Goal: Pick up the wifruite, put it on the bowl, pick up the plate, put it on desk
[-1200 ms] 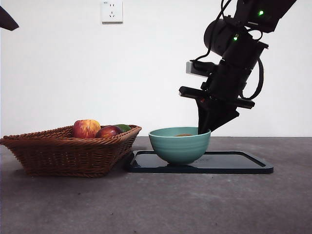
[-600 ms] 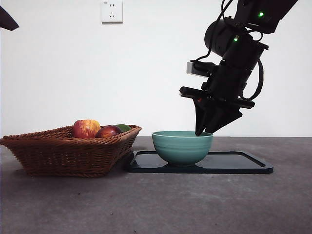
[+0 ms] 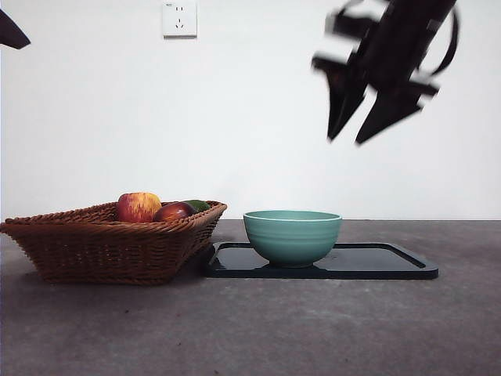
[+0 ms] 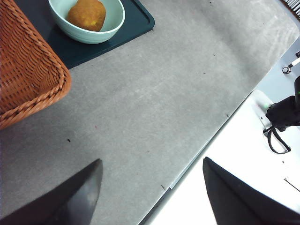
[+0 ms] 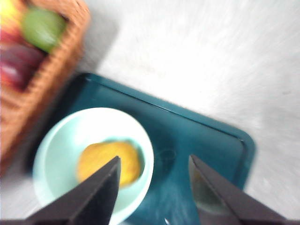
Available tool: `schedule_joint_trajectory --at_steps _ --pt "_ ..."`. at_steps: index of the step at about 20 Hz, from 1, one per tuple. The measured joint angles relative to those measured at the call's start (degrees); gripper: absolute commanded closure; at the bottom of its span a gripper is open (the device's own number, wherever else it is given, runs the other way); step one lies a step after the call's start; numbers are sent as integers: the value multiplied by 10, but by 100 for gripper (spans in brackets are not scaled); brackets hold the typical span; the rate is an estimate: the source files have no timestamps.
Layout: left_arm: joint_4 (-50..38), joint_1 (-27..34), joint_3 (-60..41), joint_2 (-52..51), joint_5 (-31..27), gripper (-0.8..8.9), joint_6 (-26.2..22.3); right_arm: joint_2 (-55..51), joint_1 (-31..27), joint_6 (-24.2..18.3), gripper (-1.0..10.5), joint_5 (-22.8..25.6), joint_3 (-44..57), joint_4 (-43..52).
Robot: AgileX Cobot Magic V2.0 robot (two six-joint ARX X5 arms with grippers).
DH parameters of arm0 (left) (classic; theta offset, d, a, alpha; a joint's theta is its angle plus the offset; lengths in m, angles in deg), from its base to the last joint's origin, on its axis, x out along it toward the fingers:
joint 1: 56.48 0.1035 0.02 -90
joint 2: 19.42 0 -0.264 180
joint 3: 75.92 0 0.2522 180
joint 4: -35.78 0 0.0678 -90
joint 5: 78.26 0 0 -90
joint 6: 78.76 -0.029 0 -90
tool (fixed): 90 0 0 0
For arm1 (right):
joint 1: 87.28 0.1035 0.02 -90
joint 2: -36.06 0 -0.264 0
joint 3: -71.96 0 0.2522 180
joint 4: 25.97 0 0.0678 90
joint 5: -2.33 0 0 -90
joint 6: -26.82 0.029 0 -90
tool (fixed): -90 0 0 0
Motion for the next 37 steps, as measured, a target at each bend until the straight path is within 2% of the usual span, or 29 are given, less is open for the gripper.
schedule_joint_trajectory --at_steps 5,10,19,23,37 --pt "0 0 0 0 0 470 0 -128 1 0 714 -58 0 -107" --pt "-1 0 0 0 0 470 -2 -246 1 0 715 -60 14 -163" --pt "-2 0 0 0 0 470 -5 -445 42 0 716 -163 217 -183" --pt "-2 0 0 0 0 470 -5 -478 58 0 716 -165 265 -188" --pt "-2 0 0 0 0 470 -9 -480 57 0 716 -164 265 -186"
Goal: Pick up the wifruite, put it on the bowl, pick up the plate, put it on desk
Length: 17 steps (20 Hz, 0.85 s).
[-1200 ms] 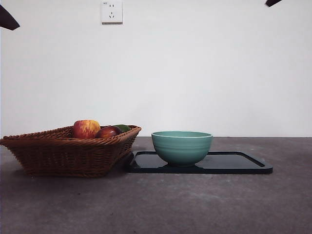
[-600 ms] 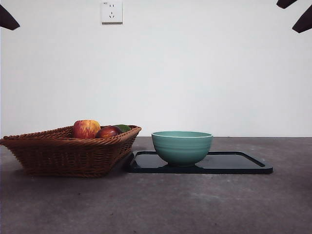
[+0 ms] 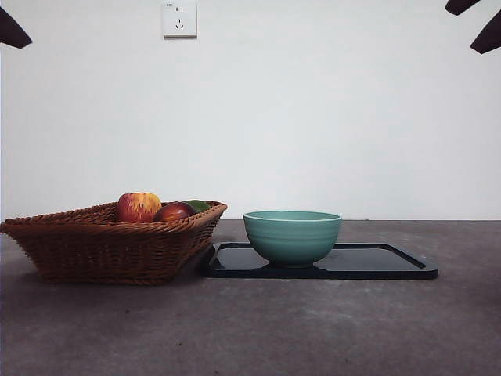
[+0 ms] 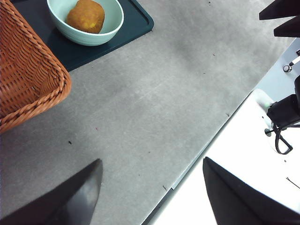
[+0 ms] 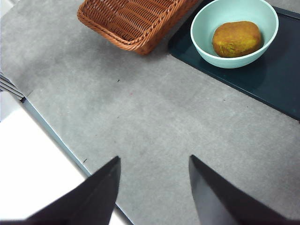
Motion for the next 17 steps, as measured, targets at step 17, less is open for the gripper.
schedule_joint_trajectory --at_steps 17 --pt "-125 -21 188 263 -50 469 -15 0 0 0 716 0 0 0"
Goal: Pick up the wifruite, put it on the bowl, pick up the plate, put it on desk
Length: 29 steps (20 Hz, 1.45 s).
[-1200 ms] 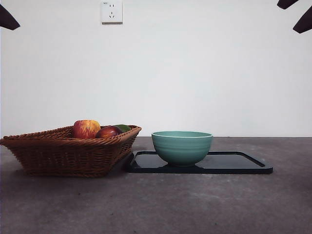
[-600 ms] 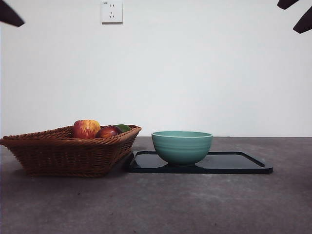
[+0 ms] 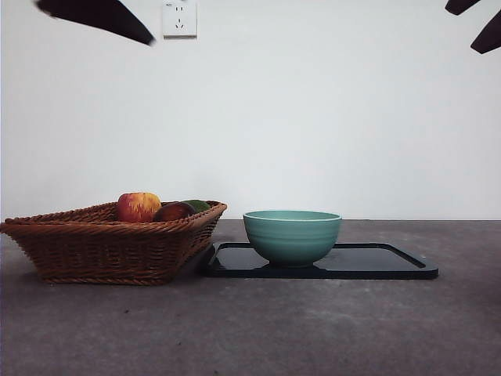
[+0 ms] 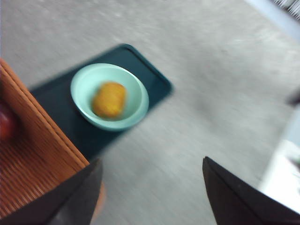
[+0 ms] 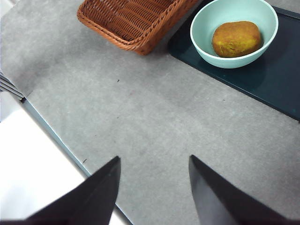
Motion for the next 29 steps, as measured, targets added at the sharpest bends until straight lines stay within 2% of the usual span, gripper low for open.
schedule_joint_trajectory --at_steps 5,9,18,29 --pt "-9 -11 130 167 -15 469 -23 0 0 0 716 0 0 0" --pt "-44 -24 188 265 -26 469 -40 0 0 0 716 0 0 -1" --pt "-112 -64 205 387 -67 470 -121 0 0 0 716 0 0 -23" --pt "-143 -87 207 466 -74 470 -158 0 0 0 716 0 0 -25"
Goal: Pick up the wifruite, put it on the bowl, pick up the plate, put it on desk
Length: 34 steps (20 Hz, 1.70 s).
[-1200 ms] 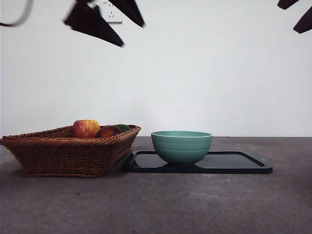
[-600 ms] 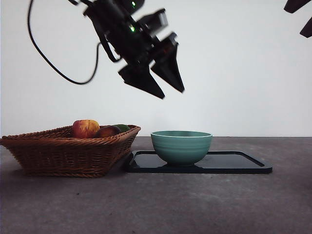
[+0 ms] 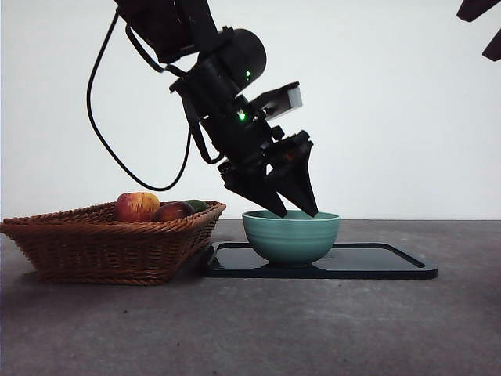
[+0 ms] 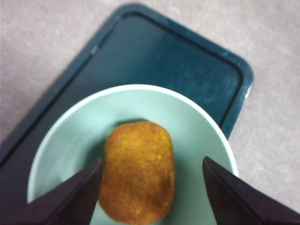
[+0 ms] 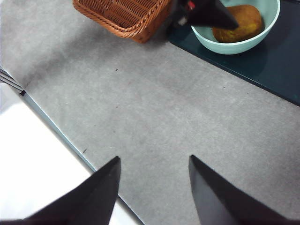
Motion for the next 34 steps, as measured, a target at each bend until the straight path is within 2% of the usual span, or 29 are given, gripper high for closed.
schedule_joint_trajectory --at_steps 24,27,29,32,34 --pt "-23 -12 0 29 -13 475 -38 0 0 0 716 0 0 -1" --pt "-22 -13 0 29 -28 539 -42 0 0 0 716 0 0 -1" --pt "-21 -12 0 29 -42 548 -43 0 0 0 716 0 0 -1" --pt "-22 -12 0 29 -44 633 -45 0 0 0 716 0 0 -1" --pt "-23 -13 1 29 -44 632 -45 0 0 0 716 0 0 -1"
